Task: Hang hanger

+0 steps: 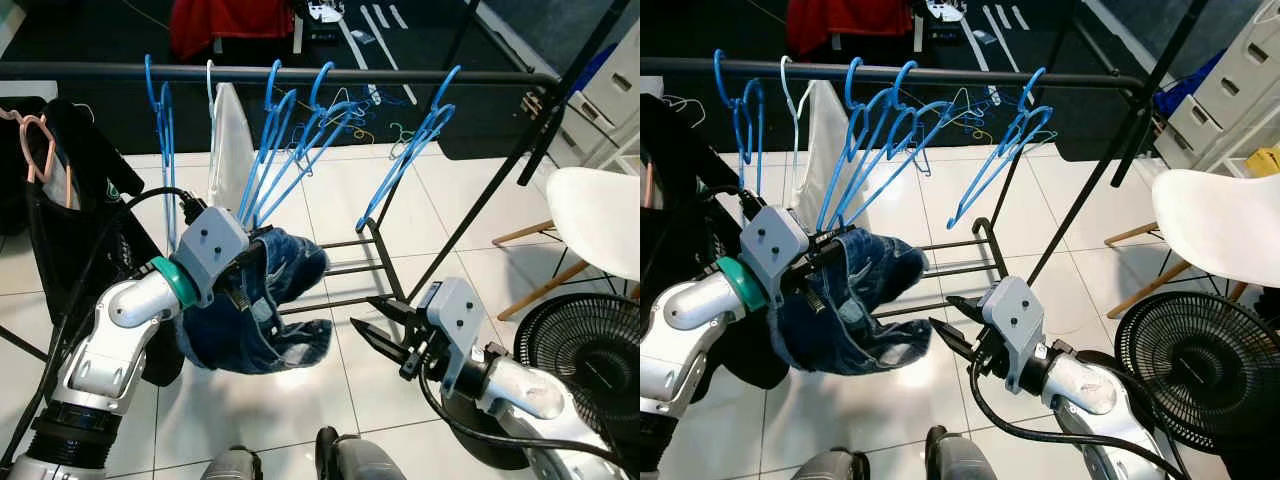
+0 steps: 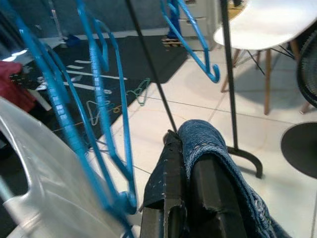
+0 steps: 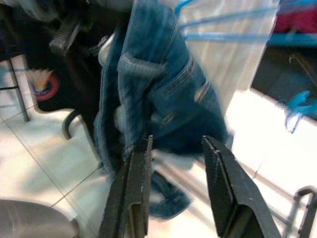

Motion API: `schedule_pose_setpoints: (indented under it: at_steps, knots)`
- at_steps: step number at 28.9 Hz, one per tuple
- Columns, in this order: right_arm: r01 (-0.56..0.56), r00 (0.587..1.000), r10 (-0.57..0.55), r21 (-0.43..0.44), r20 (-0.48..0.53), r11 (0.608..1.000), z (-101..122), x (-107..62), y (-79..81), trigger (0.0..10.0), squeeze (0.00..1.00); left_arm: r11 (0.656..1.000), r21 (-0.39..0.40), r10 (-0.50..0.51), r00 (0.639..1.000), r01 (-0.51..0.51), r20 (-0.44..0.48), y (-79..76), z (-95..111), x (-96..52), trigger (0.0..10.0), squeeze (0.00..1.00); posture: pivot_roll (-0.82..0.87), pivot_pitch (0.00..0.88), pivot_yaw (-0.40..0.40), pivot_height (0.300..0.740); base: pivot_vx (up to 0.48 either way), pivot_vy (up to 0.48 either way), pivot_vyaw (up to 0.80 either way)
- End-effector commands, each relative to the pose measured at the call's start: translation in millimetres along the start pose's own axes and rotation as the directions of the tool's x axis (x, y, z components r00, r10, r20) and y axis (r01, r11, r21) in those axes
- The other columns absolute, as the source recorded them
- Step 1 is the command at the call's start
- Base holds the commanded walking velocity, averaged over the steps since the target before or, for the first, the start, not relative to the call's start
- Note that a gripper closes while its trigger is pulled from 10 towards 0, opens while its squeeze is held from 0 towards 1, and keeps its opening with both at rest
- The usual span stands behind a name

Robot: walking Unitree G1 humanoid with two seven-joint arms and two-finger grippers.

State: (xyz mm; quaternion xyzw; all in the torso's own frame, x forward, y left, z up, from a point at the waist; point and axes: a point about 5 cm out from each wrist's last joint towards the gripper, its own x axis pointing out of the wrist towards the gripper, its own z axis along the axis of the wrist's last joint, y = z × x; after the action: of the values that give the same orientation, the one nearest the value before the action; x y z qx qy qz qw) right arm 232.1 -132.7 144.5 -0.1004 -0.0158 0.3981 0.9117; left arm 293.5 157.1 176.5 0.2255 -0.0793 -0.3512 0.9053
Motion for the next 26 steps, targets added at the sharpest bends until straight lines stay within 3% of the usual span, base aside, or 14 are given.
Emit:
schedule_pose_setpoints:
  at_steps: [1,8,12,18,19,20,23,24,25,26]
  knots:
    - [0.041,0.999,-0.041,-0.036,0.004,0.998,1,-0.3,-5.1,10.0,0.00,0.999,0.001,-0.045,0.998,0.045,0.051,-4.1,10,1.6,10.0,0.00,-0.07,0.078,-0.018,0.733,0.000,0.000,0.00]
    - [0.210,0.974,-0.196,-0.132,0.112,0.969,20,10.8,-27.8,10.0,0.00,0.992,-0.082,-0.087,0.991,0.095,0.104,-21.4,18,-6.1,10.0,0.00,-0.05,0.083,-0.035,0.733,0.000,0.000,0.00]
    - [0.197,0.975,-0.189,-0.060,0.120,0.979,18,20.3,-25.0,10.0,0.00,0.987,-0.152,-0.029,0.979,0.061,0.204,-17.5,37,-5.5,10.0,0.00,-0.03,0.084,-0.037,0.733,0.000,0.000,0.00]
    - [0.165,0.978,-0.163,0.001,0.130,0.986,17,28.9,-16.0,10.0,0.00,0.987,-0.155,-0.013,0.970,0.052,0.242,-15.5,46,-2.0,10.0,0.00,-0.02,0.082,-0.034,0.733,0.000,0.000,0.00]
    - [0.115,0.984,-0.117,0.028,0.135,0.993,19,33.2,-6.7,10.0,0.31,0.988,-0.151,-0.005,0.969,0.044,0.248,-15.5,47,1.6,10.0,0.00,-0.02,0.082,-0.035,0.733,0.000,0.000,0.00]
    - [0.015,0.993,-0.019,0.033,0.115,0.999,18,33.9,9.1,10.0,0.41,0.990,-0.138,-0.002,0.969,0.037,0.248,-16.7,46,8.3,10.0,0.00,-0.03,0.082,-0.035,0.733,0.000,0.000,0.00]
    - [-0.027,0.996,0.026,0.016,0.091,0.999,15,31.8,15.0,10.0,0.41,0.990,-0.134,-0.007,0.968,0.042,0.251,-17.9,47,10.7,10.0,0.00,-0.03,0.082,-0.035,0.733,0.000,0.000,0.00]
    - [-0.055,0.997,0.056,-0.013,0.061,0.998,10,29.5,18.4,10.0,0.34,0.989,-0.139,-0.016,0.965,0.054,0.262,-19.2,49,11.1,10.0,0.00,-0.04,0.083,-0.035,0.733,0.000,0.000,0.00]
    - [-0.081,0.996,0.082,-0.041,0.035,0.996,6,28.0,21.0,10.0,0.00,0.988,-0.143,-0.024,0.963,0.064,0.269,-20.4,51,11.0,10.0,0.00,-0.04,0.085,-0.036,0.733,0.000,0.000,0.00]
    - [-0.093,0.995,0.095,-0.058,0.021,0.994,3,27.5,22.1,10.0,0.00,0.987,-0.146,-0.028,0.962,0.070,0.273,-21.0,52,10.5,10.0,0.00,-0.04,0.085,-0.036,0.733,0.000,0.000,0.00]
